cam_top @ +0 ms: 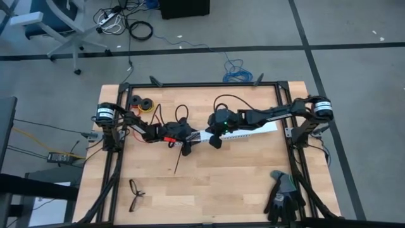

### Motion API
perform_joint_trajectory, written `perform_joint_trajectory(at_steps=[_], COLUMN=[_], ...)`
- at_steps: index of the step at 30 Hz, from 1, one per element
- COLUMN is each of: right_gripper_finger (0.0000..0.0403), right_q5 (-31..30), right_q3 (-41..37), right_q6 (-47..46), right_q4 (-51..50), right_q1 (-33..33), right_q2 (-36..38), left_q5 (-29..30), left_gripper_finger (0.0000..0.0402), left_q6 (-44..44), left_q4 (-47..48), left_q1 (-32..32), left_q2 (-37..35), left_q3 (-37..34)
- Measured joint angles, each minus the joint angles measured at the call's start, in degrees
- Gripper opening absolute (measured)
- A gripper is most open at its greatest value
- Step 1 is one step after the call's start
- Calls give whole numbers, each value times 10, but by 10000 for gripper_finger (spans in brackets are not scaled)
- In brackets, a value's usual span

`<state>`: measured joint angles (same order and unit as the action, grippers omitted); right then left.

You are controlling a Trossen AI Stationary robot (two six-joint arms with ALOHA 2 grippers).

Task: Ziptie cables
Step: Close the white cable duct

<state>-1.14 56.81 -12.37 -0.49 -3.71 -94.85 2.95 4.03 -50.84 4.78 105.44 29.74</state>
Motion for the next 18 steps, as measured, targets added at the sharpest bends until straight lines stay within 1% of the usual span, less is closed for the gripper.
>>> perform_joint_trajectory(at_steps=[4, 8, 14, 18], right_gripper_finger=[0, 0, 0, 0], right_q5=[-27, -53, -56, -55], right_q3=[-5, -9, -8, -8], right_q6=[-8, -10, -16, -18], right_q4=[-25, -50, -77, -87], right_q1=[7, 10, 10, 10], right_q2=[24, 44, 60, 59], left_q5=[-1, -1, -2, -3], left_gripper_finger=[295, 297, 292, 291], left_q6=[-24, -32, -21, -4], left_q4=[-14, -30, -13, 10], left_q1=[0, 1, -1, -3], left_q2=[0, -1, -15, -61], left_q3=[8, 15, 5, -22])
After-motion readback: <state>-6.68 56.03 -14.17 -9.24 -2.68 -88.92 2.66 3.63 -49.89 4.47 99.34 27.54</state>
